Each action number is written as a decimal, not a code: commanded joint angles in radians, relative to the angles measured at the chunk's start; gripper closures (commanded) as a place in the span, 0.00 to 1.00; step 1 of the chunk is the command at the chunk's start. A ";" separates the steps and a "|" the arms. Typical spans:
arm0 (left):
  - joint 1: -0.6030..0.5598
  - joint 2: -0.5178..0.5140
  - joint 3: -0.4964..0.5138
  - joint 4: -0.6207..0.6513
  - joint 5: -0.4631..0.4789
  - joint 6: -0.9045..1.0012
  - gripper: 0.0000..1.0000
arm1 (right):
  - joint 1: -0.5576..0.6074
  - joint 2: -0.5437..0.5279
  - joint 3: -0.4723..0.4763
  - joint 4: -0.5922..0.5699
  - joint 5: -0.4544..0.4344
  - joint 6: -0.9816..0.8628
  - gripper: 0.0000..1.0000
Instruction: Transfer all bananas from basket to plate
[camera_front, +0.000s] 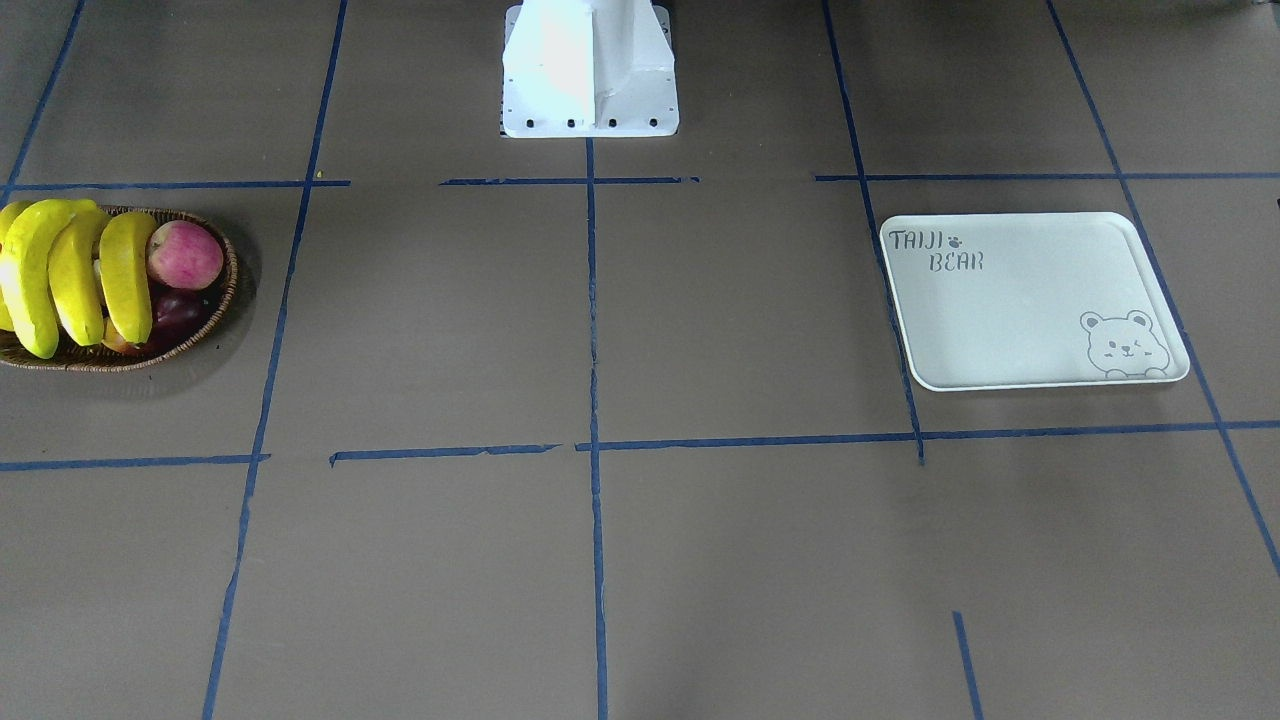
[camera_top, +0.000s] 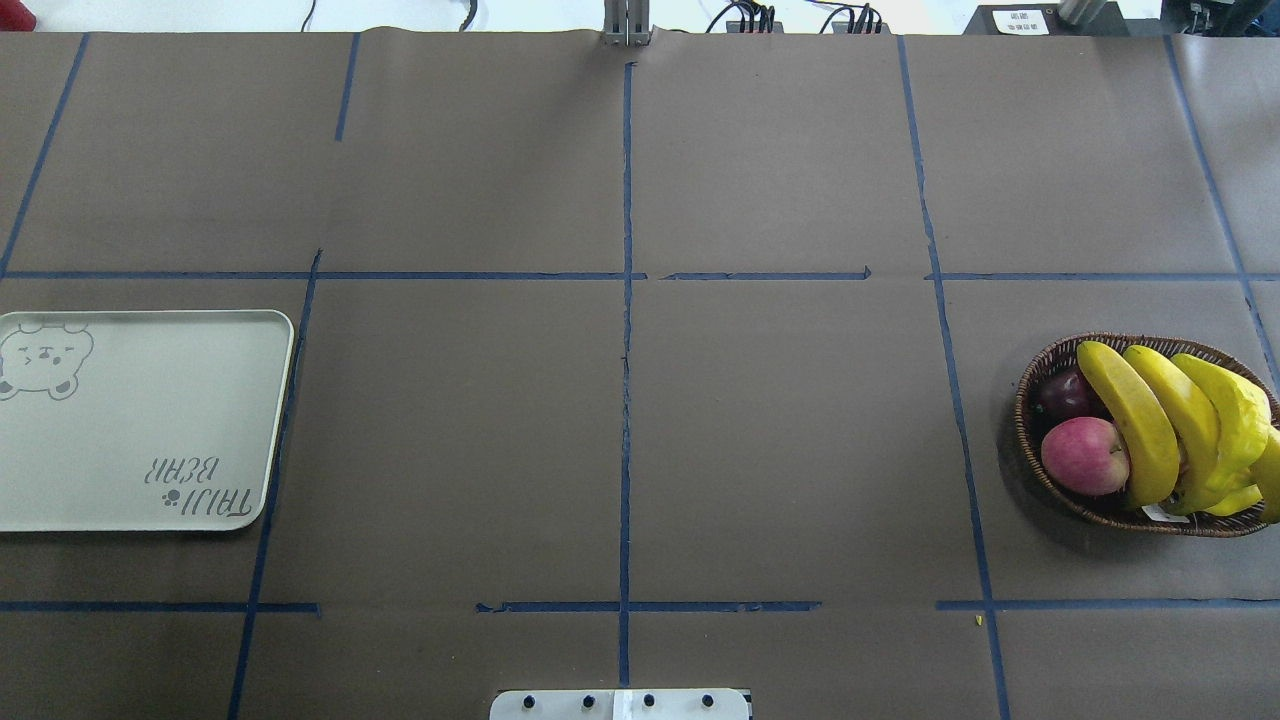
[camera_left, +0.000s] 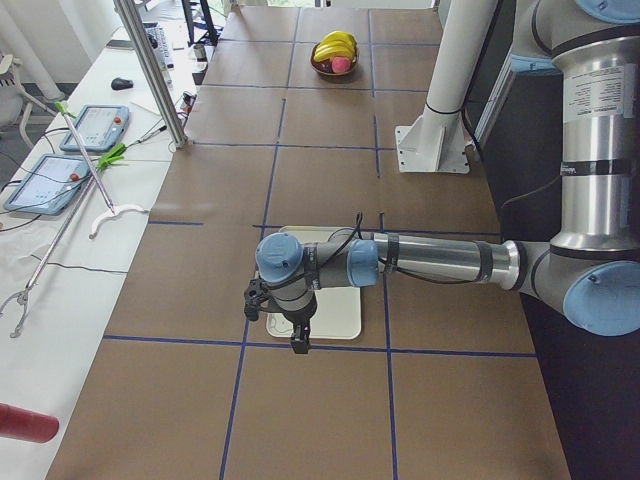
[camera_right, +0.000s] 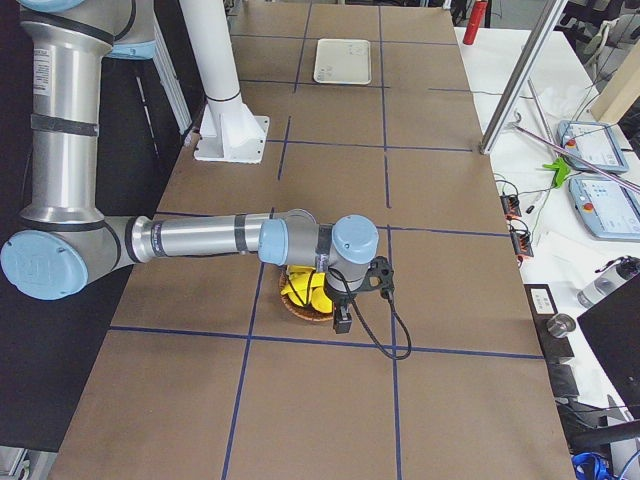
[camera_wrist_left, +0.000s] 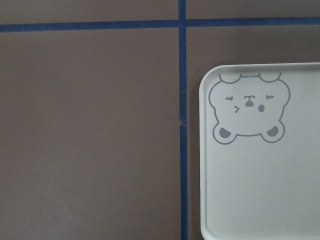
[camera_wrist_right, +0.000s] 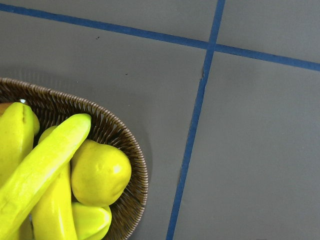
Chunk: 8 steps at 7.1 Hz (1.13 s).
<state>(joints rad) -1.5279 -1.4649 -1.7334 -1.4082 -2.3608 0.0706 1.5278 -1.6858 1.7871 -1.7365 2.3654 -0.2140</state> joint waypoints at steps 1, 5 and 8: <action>0.002 -0.002 0.000 -0.002 0.005 -0.005 0.00 | 0.000 0.002 -0.003 0.000 -0.002 0.001 0.00; 0.000 0.000 -0.003 -0.002 -0.005 -0.005 0.00 | -0.002 0.006 0.092 0.008 0.005 0.051 0.00; 0.000 0.000 0.002 -0.006 -0.005 -0.005 0.00 | -0.162 0.005 0.270 0.009 -0.004 0.491 0.00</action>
<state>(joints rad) -1.5268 -1.4654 -1.7346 -1.4109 -2.3654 0.0660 1.4499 -1.6801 1.9922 -1.7289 2.3680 0.0791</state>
